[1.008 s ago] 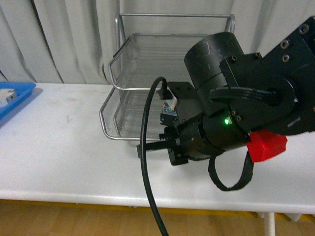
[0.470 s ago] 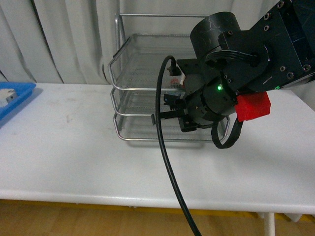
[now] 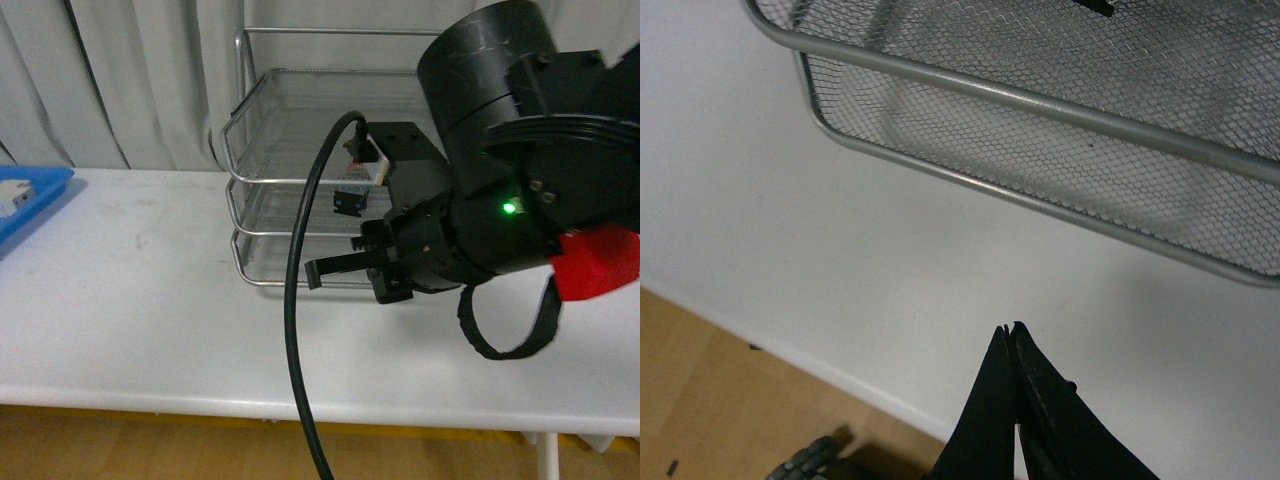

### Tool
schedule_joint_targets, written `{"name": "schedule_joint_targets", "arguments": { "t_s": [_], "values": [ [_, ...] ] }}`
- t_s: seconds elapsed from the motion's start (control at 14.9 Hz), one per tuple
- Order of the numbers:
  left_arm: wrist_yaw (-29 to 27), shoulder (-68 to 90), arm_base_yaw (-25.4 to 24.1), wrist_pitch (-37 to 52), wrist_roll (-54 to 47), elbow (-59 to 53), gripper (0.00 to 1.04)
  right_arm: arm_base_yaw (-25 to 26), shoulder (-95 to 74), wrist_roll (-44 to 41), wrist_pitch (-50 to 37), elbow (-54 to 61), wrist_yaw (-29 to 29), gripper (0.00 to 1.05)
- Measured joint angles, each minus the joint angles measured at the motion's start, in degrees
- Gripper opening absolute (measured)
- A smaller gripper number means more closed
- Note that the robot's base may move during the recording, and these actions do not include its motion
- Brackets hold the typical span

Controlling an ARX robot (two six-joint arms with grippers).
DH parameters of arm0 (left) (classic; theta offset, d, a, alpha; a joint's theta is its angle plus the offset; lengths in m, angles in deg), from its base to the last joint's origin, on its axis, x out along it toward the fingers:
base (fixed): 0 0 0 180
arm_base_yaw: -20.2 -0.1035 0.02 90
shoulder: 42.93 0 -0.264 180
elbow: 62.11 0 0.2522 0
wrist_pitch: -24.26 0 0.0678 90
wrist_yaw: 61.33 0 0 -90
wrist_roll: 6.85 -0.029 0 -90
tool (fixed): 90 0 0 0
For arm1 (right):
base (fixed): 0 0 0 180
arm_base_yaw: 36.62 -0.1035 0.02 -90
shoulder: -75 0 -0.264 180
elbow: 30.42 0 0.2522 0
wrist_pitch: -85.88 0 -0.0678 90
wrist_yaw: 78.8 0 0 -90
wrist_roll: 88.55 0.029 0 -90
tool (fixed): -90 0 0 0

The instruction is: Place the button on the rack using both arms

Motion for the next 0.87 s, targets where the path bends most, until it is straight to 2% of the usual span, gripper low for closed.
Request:
{"name": "schedule_joint_targets", "arguments": {
  "t_s": [0.13,0.27,0.4,0.67,0.74,0.81,0.87],
  "values": [
    [0.02,0.00,0.00,0.00,0.00,0.00,0.98,1.18,7.08,2.10,-3.85,7.19,-2.38,0.02],
    [0.00,0.00,0.00,0.00,0.02,0.00,0.98,4.90,15.67,4.42,-8.92,15.19,-3.61,0.02],
    [0.02,0.00,0.00,0.00,0.00,0.00,0.98,12.00,24.33,6.08,-13.00,22.58,-3.91,0.02],
    [0.02,0.00,0.00,0.00,0.02,0.00,0.98,26.80,37.51,6.32,-14.03,29.14,-5.55,0.02],
    [0.02,0.00,0.00,0.00,0.00,0.00,0.98,30.12,38.91,3.17,-26.36,32.46,-3.48,0.02],
    [0.00,0.00,0.00,0.04,0.00,0.00,0.98,32.87,41.66,-0.37,-33.92,36.98,-4.00,0.02],
    [0.02,0.00,0.00,-0.02,0.00,0.00,0.98,34.73,46.95,-2.86,-34.40,41.44,-5.64,0.02]
  ]
}}
